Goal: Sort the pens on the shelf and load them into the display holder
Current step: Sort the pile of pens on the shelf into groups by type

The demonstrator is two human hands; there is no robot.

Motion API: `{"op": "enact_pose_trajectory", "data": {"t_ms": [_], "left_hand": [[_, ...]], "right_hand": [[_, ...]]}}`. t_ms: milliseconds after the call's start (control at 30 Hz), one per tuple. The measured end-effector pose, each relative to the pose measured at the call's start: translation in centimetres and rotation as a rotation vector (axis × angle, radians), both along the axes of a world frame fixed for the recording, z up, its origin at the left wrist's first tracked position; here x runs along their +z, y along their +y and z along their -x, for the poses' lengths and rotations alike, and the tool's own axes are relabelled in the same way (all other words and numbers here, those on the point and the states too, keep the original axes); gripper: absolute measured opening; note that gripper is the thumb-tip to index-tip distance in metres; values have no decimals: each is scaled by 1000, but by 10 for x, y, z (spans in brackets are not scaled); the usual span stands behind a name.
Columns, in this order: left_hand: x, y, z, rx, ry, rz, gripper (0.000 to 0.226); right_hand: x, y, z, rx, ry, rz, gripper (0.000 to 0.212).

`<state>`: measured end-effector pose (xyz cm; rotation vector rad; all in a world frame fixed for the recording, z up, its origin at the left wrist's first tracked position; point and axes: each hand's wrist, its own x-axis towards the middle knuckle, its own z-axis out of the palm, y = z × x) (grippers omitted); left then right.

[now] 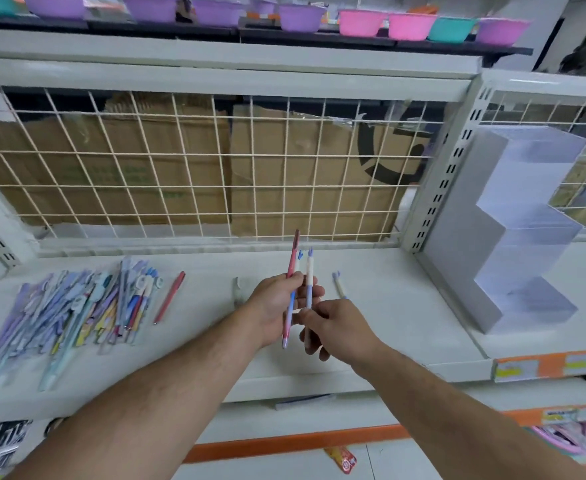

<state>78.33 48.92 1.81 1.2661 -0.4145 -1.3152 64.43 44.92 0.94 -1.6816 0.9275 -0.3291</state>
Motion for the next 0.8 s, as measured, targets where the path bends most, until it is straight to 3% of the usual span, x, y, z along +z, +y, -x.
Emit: {"op": "enact_pose_trajectory", "data": {"t_ms": [267, 533, 600, 800], "left_hand": [[-5, -39, 45, 71, 58, -5, 34], [-29, -60, 52, 302, -186, -247, 25], [-30, -59, 49, 306, -227, -271, 32], [-30, -57, 35, 274, -221, -282, 21]], "right_hand": [[-8, -46, 45, 12, 13, 23, 17], [-19, -85, 65, -111, 177, 122, 13], [-21, -90, 61, -103, 229, 141, 13], [-30, -90, 37, -88, 301, 230, 16]]}}
